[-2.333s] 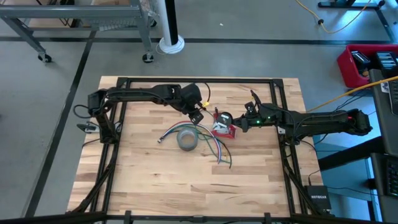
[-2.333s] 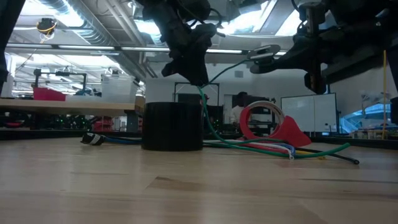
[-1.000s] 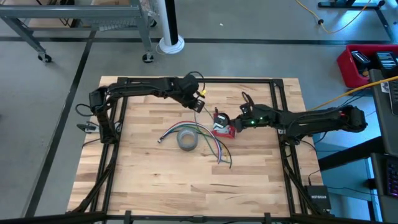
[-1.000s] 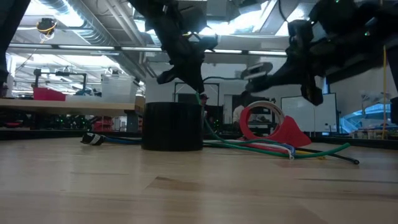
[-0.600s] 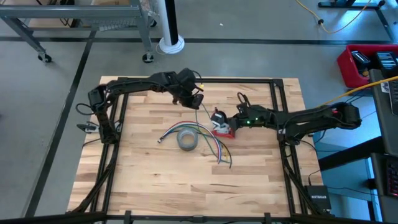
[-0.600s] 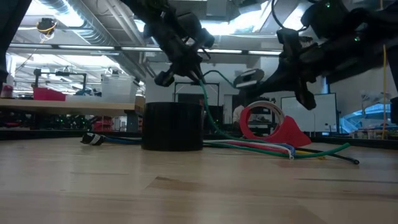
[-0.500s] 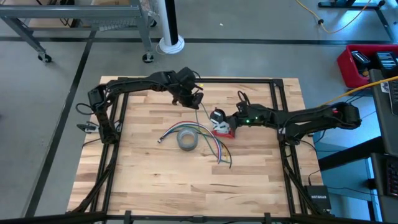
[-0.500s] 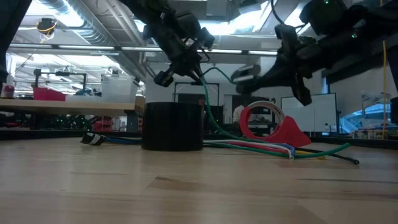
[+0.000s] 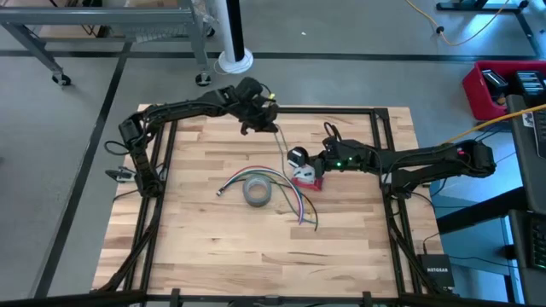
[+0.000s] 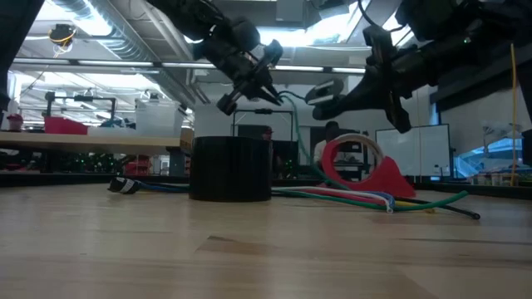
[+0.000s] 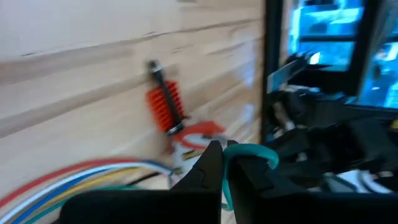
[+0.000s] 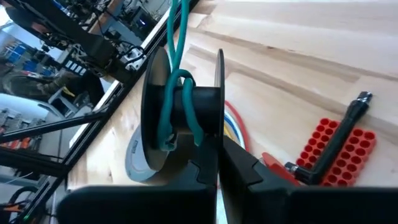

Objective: Coil cords
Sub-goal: Coil the green wire into the spool

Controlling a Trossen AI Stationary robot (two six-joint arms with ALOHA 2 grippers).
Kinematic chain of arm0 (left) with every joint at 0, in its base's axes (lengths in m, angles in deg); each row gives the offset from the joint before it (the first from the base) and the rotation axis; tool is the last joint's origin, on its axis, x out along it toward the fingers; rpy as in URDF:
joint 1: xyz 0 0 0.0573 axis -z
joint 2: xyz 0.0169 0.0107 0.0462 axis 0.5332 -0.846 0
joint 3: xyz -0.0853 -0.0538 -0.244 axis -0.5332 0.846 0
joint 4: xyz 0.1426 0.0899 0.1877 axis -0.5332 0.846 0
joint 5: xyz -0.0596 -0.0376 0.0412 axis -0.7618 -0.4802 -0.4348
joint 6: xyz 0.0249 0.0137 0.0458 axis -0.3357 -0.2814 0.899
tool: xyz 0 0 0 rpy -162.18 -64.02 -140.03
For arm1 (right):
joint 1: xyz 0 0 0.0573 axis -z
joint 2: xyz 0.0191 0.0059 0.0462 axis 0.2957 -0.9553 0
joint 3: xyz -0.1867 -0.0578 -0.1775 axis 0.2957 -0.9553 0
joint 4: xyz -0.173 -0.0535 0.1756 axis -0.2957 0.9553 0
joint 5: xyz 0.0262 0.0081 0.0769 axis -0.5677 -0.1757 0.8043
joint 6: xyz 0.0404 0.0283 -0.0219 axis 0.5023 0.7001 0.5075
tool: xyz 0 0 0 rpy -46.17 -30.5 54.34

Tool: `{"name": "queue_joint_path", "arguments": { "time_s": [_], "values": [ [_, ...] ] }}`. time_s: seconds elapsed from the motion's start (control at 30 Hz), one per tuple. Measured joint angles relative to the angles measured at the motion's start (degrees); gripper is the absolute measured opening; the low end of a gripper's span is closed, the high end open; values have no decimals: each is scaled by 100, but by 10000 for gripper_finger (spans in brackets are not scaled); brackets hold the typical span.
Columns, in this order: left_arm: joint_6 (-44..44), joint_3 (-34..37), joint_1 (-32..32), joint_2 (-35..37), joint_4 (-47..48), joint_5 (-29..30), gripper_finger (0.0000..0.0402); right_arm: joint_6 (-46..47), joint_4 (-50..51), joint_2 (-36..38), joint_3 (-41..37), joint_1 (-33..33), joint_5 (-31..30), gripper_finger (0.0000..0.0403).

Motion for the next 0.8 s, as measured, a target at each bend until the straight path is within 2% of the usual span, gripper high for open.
{"name": "queue_joint_path", "arguments": {
  "time_s": [0.23, 0.5, 0.67, 0.8],
  "values": [
    [-429, 2, 184, 1, -874, -37, 0, -35, 101, 0, 0, -4, -475, 3],
    [-714, 2, 691, 4, -1110, -142, 0, -44, 86, 0, -2, -4, -904, 3],
    [-849, 2, 909, 4, -1158, -87, 0, -40, -181, 0, -3, -4, -874, 3],
    [-870, 2, 897, 4, -1157, 58, 0, -20, -336, 0, -4, -4, -596, 3]
  ]
}}
